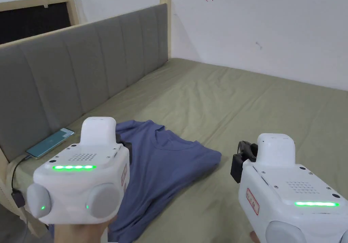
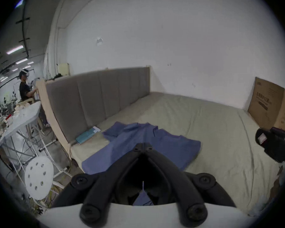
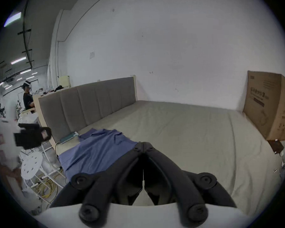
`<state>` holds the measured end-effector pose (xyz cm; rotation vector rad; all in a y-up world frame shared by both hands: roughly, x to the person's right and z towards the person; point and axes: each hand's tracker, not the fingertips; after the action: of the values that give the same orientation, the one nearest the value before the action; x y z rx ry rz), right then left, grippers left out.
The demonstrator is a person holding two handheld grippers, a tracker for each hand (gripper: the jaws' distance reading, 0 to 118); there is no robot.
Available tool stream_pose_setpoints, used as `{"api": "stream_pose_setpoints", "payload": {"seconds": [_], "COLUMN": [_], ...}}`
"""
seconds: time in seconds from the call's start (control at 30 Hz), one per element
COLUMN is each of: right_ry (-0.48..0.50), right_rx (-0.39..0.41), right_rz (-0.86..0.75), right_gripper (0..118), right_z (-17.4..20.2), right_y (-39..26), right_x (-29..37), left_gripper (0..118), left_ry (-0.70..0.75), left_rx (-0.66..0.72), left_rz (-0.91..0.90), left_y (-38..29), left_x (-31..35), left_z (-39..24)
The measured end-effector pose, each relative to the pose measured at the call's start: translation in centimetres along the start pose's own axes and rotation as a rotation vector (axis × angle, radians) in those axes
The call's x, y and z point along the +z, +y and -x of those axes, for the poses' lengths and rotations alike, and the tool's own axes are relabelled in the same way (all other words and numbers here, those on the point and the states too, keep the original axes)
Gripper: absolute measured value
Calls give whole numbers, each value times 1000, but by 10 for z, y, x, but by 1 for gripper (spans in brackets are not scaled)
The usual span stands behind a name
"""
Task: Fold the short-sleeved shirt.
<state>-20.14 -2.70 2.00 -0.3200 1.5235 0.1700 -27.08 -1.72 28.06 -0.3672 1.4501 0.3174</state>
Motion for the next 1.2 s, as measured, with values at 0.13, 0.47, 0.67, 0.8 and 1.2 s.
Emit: {"api": "stream_pose_setpoints", "payload": {"seconds": [0.13, 0.47, 0.67, 0.8, 1.2], "right_ry": [-26, -55, -66, -78, -124], "right_rx": [5, -42, -41, -66, -117], "right_rz": [52, 182, 231, 261, 277], "right_gripper": [0, 0, 0, 0, 0], "right_z": [-8, -27, -32, -39, -59], "right_y": [-12, -38, -49, -55, -57], "right_x": [-12, -52, -71, -79, -63], "left_gripper": [0, 116, 105, 88, 3], "left_ry": [-83, -156, -193, -157, -127], "left_rx": [13, 2, 7, -72, 100], "left_rz": [155, 440, 590, 621, 621], "left_y": [-16, -65, -92, -91, -65], "left_x": [-67, -172, -217, -223, -232], "left_z": [-5, -33, -48, -57, -27]}}
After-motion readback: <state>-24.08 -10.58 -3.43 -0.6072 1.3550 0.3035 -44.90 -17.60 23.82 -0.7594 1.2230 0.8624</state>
